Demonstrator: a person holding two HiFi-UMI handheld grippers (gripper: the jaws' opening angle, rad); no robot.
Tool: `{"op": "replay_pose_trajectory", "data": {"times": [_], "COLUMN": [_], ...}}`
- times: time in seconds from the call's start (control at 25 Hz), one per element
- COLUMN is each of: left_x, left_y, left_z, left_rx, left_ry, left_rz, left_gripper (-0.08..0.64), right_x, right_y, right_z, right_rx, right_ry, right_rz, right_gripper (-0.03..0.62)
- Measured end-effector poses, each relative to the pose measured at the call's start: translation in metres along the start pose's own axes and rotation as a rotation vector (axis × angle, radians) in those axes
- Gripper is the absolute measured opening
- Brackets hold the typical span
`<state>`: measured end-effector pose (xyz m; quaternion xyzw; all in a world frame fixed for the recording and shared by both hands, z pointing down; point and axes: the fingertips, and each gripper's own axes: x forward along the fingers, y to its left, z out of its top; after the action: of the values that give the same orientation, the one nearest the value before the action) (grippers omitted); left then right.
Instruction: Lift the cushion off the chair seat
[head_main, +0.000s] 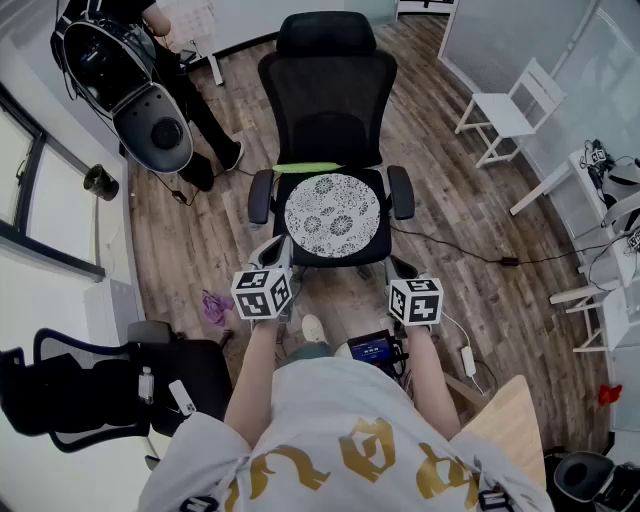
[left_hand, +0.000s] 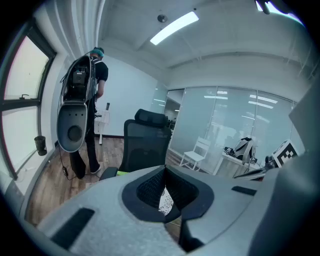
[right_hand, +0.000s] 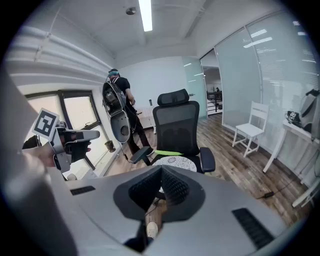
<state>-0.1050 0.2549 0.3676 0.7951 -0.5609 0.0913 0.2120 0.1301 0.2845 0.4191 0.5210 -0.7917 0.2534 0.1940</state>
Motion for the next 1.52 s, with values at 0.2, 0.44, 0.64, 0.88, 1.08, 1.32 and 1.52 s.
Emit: {"op": "replay_pose_trajectory", "data": {"times": [0.2, 0.44, 0.64, 0.88, 1.08, 1.32, 1.52], "left_x": [-0.005, -0.007, -0.008, 0.001, 0.026, 0.091, 0.149], "left_y": [-0.005, -0.01, -0.004, 0.014, 0.043, 0.074, 0.099], "left_z": [-0.002, -0.007, -0.019, -0.023, -0.019, -0.003, 0.012], "left_rx": [-0.055, 0.042, 0.027, 0.037, 0.017, 0.014, 0.014], "left_ry": [0.007, 0.025, 0.057, 0.05, 0.047, 0.1, 0.135], "left_rz": [-0.085, -0.041, -0.019, 0.049, 0.07, 0.045, 0.024], "left_gripper": [0.009, 0.009, 0.009, 0.009, 0.009, 0.009, 0.009], "right_x": [-0.001, -0.004, -0.013, 0.002, 0.034, 0.082, 0.113], "right_y": [0.009, 0.0, -0.002, -0.004, -0.012, -0.03, -0.026], "right_z": [0.005, -0.001, 0.017, 0.016, 0.022, 0.052, 0.101], "right_rx": [-0.033, -0.002, 0.053, 0.07, 0.077, 0.126, 0.176], "right_ry": [-0.014, -0.025, -0.179, -0.158, -0.146, -0.146, -0.273], "right_rz": [0.01, 0.017, 0.039, 0.067, 0.065, 0.048, 0.171], "right_gripper": [0.011, 0.011, 0.011, 0.011, 0.011, 0.011, 0.011]}}
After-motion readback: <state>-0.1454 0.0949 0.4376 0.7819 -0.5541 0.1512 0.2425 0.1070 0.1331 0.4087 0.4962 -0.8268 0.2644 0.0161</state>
